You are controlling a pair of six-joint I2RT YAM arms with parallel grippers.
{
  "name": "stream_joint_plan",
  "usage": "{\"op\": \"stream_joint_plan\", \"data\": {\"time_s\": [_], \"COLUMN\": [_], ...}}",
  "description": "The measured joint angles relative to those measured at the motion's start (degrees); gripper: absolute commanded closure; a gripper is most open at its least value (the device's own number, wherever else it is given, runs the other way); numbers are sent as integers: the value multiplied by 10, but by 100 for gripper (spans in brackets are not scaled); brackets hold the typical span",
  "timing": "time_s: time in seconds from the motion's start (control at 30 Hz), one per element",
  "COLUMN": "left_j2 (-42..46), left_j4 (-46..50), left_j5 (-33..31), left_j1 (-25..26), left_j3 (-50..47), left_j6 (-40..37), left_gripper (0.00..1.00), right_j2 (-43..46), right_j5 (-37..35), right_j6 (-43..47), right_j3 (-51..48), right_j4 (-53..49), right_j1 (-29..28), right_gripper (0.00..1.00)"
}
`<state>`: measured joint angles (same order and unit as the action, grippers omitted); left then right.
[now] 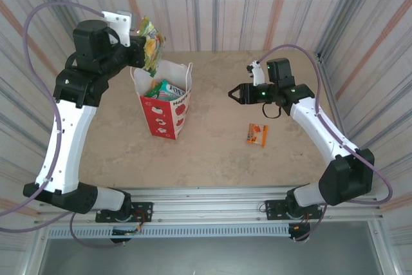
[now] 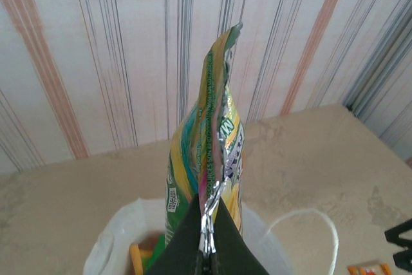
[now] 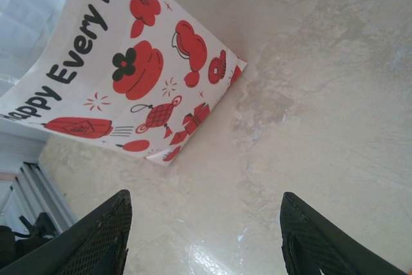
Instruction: Place the snacks into the paper bag
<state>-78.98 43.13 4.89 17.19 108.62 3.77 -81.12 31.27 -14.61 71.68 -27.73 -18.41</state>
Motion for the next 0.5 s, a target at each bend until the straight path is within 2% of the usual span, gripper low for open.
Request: {"op": "stream_joint_plan", "data": {"time_s": [0.5], "left_j2": [-106], "left_j4": [33], "left_j5": [118], "left_j1": [0], "left_j3": [-56], "left_j6": [45], "left_gripper": [99], "right_j2": [-24], "right_j5": [-2], "right_j6": [-19], "right_j3": [15], "right_j4": [-41], "right_j1": [0], "right_gripper": [39]}}
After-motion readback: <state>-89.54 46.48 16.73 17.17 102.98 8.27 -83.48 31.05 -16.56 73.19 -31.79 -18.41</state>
